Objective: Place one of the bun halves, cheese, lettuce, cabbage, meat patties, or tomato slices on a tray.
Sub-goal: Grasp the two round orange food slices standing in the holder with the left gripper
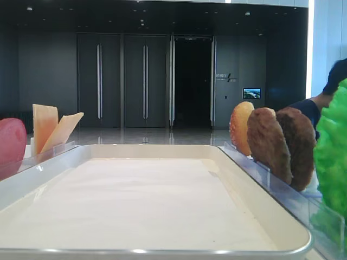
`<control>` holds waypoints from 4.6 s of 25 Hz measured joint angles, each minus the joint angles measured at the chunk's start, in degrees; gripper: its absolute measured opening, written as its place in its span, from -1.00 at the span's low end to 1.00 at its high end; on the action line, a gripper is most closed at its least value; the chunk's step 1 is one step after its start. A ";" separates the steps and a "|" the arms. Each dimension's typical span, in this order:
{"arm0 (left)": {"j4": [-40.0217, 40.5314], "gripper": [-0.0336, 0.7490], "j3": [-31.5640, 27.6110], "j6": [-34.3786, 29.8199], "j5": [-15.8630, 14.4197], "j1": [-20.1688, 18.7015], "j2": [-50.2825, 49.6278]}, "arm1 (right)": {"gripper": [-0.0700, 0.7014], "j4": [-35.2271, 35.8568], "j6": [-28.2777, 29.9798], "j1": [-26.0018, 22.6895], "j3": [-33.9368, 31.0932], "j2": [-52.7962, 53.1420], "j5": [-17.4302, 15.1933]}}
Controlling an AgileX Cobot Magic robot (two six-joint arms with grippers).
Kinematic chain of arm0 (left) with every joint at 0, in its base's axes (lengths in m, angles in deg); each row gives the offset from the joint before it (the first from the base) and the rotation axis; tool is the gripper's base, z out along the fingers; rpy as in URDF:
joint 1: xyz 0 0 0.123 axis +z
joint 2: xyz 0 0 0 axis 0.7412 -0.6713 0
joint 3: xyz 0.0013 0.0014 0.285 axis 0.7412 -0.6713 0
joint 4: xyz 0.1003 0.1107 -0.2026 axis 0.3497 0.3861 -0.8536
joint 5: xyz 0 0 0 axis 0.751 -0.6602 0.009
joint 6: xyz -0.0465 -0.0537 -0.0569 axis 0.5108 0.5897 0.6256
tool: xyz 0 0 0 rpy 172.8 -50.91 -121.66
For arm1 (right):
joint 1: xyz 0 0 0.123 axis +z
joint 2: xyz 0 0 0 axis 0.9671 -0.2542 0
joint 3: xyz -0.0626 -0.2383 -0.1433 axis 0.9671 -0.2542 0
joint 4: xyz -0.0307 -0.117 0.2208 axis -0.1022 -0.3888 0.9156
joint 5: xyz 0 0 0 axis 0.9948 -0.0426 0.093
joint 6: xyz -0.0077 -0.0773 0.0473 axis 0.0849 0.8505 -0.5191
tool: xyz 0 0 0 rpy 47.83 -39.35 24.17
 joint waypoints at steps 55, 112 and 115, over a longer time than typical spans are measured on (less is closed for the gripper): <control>7.61 0.33 9.80 42.81 -3.07 -40.88 -34.27 | 0.26 0.07 0.00 0.00 0.00 0.00 0.00; 8.72 -0.52 9.80 33.64 -2.59 -40.88 -46.09 | 0.26 0.08 0.00 0.00 0.00 0.00 0.00; 8.72 -0.53 9.80 33.47 -2.59 -40.88 -46.09 | 0.26 0.08 0.00 0.00 0.00 0.00 0.00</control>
